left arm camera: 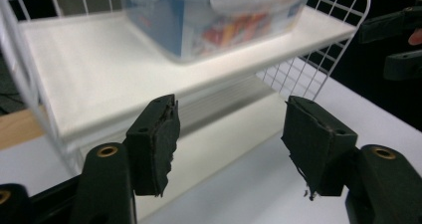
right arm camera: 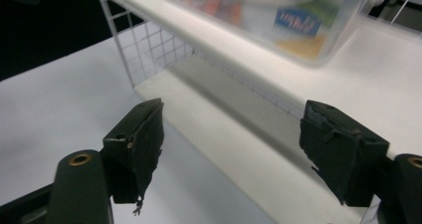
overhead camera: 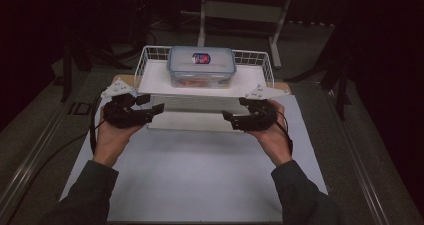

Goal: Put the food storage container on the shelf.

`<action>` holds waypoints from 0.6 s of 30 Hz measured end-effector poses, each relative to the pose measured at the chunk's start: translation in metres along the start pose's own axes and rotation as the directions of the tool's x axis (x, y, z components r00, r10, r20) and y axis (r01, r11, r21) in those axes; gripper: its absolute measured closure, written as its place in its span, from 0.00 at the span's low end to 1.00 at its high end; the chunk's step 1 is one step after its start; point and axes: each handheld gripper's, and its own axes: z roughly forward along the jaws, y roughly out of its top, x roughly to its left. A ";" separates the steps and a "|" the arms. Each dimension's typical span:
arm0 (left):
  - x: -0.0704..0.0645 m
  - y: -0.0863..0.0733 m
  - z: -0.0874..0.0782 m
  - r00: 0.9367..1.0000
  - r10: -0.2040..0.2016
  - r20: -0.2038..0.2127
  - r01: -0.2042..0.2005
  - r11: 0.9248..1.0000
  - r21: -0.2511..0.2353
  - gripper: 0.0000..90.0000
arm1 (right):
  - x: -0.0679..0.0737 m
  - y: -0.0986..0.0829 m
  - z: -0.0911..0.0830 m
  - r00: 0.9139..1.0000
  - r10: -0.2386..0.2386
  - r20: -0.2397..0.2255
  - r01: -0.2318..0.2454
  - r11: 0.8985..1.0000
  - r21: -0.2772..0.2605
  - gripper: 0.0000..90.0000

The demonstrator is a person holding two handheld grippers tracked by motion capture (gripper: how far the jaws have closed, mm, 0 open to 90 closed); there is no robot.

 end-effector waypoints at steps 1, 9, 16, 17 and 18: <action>-0.001 -0.005 -0.002 1.000 0.002 -0.006 -0.002 1.000 0.003 0.40 | 0.001 -0.004 -0.001 1.000 0.002 -0.004 -0.002 1.000 0.003 0.27; -0.008 -0.047 -0.016 0.999 0.031 -0.034 -0.030 0.999 0.035 0.38 | 0.003 -0.038 -0.016 1.000 0.015 -0.016 -0.015 1.000 0.003 0.27; -0.007 -0.080 -0.028 0.997 0.040 -0.060 -0.036 0.997 0.066 0.38 | 0.007 -0.072 -0.030 1.000 0.007 -0.013 -0.007 1.000 0.029 0.26; -0.007 -0.086 -0.028 0.998 0.038 -0.058 -0.034 0.996 0.077 0.38 | 0.007 -0.078 -0.033 1.000 0.020 -0.018 -0.019 0.999 0.026 0.26; -0.007 -0.092 -0.029 0.998 0.036 -0.056 -0.032 0.996 0.087 0.38 | 0.007 -0.084 -0.035 0.999 0.032 -0.022 -0.032 0.999 0.020 0.26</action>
